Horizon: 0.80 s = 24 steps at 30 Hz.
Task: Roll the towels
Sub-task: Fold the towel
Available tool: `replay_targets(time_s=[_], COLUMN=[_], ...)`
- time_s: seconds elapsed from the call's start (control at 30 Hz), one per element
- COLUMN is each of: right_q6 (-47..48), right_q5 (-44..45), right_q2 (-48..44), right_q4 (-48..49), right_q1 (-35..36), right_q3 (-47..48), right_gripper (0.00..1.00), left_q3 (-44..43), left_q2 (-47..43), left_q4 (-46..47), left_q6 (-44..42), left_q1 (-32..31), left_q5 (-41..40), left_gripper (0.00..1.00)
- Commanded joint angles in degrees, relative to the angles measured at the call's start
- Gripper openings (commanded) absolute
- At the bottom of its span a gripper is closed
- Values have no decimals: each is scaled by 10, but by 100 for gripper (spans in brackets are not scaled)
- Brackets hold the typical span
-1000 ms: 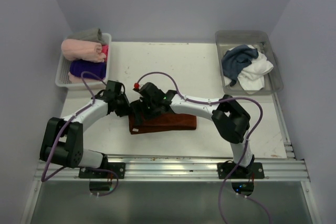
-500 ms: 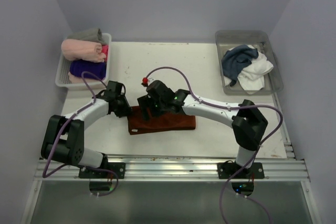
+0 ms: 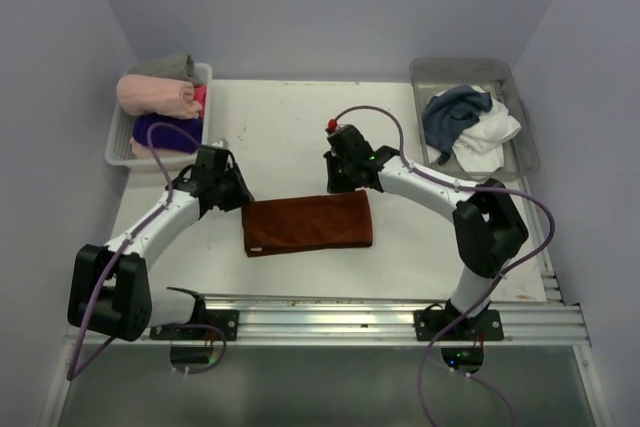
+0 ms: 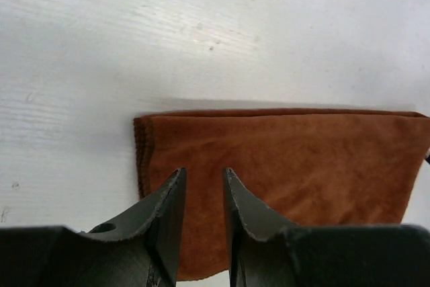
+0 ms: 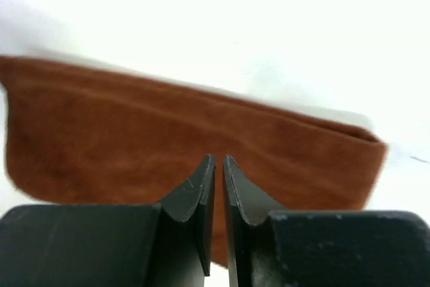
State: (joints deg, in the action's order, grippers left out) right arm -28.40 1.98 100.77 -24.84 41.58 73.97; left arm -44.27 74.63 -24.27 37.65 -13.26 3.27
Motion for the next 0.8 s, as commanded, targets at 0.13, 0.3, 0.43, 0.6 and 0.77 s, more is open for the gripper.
replay_targets(time_s=[0.13,0.3,0.43,0.6,0.77], right_q6=[25,39,44,44,27], right_q5=[-5,4,32,51,59], right_q2=[58,93,115,111,80], right_q4=[-8,-12,-12,-6,9], right_q1=[-61,-83,-98,-108,-114], right_q3=[17,19,16,1,-49], right_gripper=[13,12,11,11,11], left_q3=[29,78,78,53,-6], left_q2=[4,11,46,73,122], left_q4=[-1,9,5,-5,-17], left_q6=[0,19,17,1,-28], left_q1=[-58,-60,-60,-60,-60], left_q5=[45,47,29,10,-16], left_gripper=[31,31,30,30,31])
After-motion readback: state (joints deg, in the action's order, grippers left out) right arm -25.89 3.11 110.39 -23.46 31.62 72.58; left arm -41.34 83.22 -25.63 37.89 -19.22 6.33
